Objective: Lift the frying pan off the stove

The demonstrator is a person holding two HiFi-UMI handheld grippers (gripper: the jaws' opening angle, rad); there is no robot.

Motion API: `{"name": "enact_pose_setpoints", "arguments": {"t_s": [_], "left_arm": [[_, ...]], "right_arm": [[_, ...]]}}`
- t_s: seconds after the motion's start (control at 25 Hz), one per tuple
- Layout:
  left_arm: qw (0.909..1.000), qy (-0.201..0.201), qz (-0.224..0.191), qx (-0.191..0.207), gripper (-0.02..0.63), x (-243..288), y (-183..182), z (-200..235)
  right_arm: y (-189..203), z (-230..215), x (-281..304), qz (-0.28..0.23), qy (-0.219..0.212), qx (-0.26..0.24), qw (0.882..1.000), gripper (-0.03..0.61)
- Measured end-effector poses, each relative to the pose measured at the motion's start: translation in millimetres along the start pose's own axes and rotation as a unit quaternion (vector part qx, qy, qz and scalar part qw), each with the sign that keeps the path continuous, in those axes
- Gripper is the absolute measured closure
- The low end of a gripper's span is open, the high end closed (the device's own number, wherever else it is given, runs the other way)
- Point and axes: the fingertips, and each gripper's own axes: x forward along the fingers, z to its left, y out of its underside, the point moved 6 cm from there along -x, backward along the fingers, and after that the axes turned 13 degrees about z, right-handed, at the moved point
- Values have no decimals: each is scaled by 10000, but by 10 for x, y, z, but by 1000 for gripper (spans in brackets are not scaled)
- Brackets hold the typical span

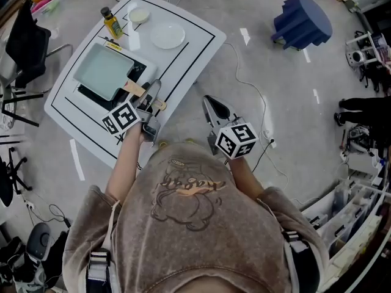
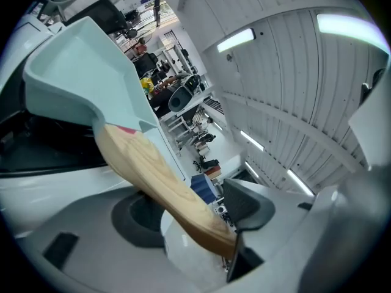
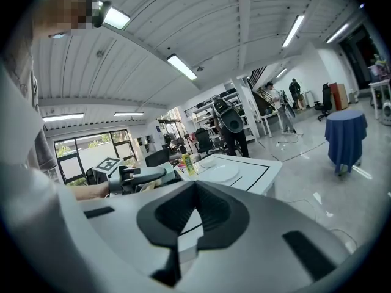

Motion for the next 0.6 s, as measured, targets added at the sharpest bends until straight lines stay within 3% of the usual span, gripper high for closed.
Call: {"name": "enact_pose_setpoints", "arguments": {"t_s": [0.16,0.4,0.6], "left_arm": [[10000,-6,16,-92,371,10,-2,18],[9986,286,32,-442,426,34,-21,26],[9978,358,108,-541,445,49,-21,21]], "right_arm": [[-11,-16,32,18,-20,8,10000,579],[-38,-21,73,37,-45,-19,10000,579],[-54,-63,72,33,-43,-25,10000,580]]}}
